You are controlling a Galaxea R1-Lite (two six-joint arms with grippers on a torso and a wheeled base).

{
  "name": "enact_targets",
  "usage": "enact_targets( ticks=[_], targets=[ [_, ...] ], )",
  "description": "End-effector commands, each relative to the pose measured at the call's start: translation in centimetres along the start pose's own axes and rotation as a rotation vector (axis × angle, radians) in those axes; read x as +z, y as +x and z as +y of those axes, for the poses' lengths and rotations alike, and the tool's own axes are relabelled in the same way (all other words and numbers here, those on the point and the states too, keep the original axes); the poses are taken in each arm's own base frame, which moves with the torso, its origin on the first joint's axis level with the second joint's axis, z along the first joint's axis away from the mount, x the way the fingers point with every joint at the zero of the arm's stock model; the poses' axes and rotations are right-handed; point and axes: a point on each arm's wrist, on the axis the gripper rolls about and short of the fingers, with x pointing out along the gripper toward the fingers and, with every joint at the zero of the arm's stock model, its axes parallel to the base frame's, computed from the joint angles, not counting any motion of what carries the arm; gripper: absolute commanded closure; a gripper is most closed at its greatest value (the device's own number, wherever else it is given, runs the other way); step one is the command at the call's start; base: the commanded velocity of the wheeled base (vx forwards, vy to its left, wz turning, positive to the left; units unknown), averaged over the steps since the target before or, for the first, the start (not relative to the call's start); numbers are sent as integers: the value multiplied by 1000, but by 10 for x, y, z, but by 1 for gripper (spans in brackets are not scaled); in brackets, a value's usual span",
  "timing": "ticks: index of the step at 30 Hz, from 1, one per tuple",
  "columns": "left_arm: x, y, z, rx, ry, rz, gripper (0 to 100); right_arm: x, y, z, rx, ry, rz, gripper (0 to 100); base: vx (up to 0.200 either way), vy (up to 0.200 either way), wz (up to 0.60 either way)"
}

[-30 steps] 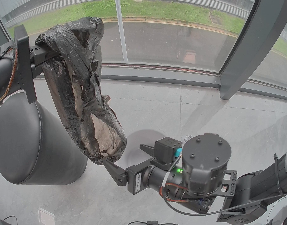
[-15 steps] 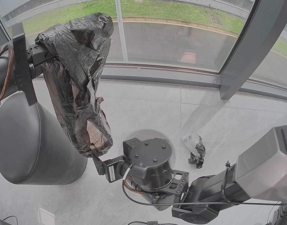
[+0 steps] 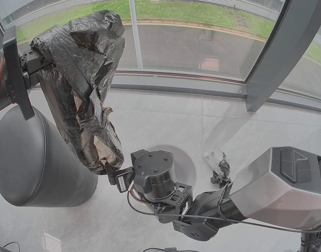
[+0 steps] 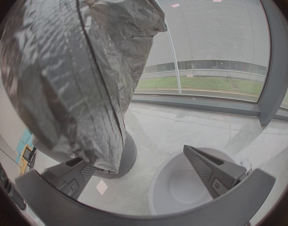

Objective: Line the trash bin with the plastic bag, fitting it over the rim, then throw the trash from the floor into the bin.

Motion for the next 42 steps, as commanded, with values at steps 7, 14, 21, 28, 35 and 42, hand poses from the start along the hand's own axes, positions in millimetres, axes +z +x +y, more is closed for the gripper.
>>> enact_targets(
  ticks=[7,14,21,28,35,42],
  targets=[
    [0,-4,-1,-8,-1,-1,100,-2,4,-3,-12,-1,-4,100,0,0,0],
    [-2,-6,2,-4,-1,4,100,-3,-5,1,4,-12,8,100,0,0,0],
    [-12,-12,30,57,-7,31,100,10,-56,-23,121,-167,71,100,0,0,0],
    [-26,-25,67,-38,10,155,100,20,-104,-83,347,-324,169,100,0,0,0],
    [-35,-36,107,-118,24,271,100,31,-135,-110,537,-208,307,100,0,0,0],
    [-43,-40,133,-139,37,360,100,35,-154,-125,730,-66,437,100,0,0,0]
  ],
)
